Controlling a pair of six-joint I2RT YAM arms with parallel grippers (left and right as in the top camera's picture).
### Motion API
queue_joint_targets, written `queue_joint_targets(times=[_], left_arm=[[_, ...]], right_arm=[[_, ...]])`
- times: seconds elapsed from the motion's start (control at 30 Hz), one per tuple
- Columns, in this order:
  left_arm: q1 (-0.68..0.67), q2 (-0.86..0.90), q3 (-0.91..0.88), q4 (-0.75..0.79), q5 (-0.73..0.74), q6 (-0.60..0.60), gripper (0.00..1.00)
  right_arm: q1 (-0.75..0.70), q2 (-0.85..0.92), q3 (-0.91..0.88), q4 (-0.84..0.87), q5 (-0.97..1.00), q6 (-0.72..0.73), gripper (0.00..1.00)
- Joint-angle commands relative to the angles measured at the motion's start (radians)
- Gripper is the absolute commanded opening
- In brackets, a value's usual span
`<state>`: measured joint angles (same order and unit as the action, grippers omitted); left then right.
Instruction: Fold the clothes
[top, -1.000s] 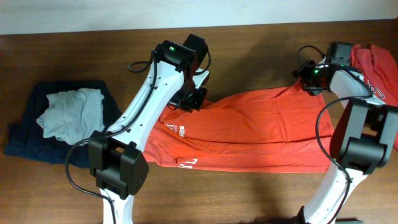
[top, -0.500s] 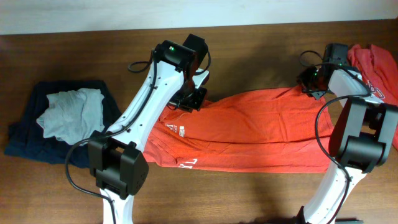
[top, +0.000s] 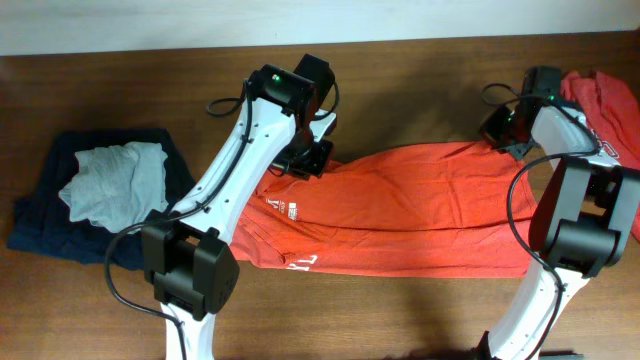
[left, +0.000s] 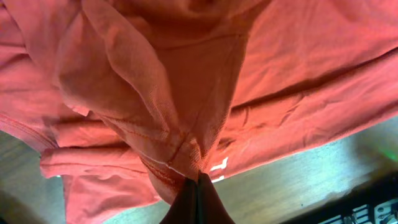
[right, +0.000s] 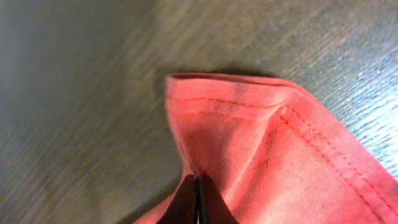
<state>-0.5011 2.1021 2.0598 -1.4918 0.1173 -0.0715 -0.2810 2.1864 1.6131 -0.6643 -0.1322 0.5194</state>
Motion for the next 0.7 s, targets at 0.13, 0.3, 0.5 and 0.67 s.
queue_joint_targets(times=[0.13, 0.3, 0.5, 0.67], left_arm=[[0.0, -0.008, 0.003, 0.013, -0.037, -0.006, 0.01], [0.0, -0.008, 0.003, 0.002, -0.037, -0.005, 0.01], [0.0, -0.008, 0.003, -0.05, -0.037, -0.002, 0.01], [0.0, -0.008, 0.003, -0.094, -0.04, -0.002, 0.0]], right_arm=[[-0.003, -0.144, 0.111, -0.157, 0.005, -0.078, 0.04], [-0.011, -0.212, 0.112, -0.345, 0.134, -0.078, 0.04], [-0.016, -0.237, 0.112, -0.507, 0.185, -0.124, 0.04], [-0.016, -0.241, 0.111, -0.637, 0.231, -0.153, 0.04]])
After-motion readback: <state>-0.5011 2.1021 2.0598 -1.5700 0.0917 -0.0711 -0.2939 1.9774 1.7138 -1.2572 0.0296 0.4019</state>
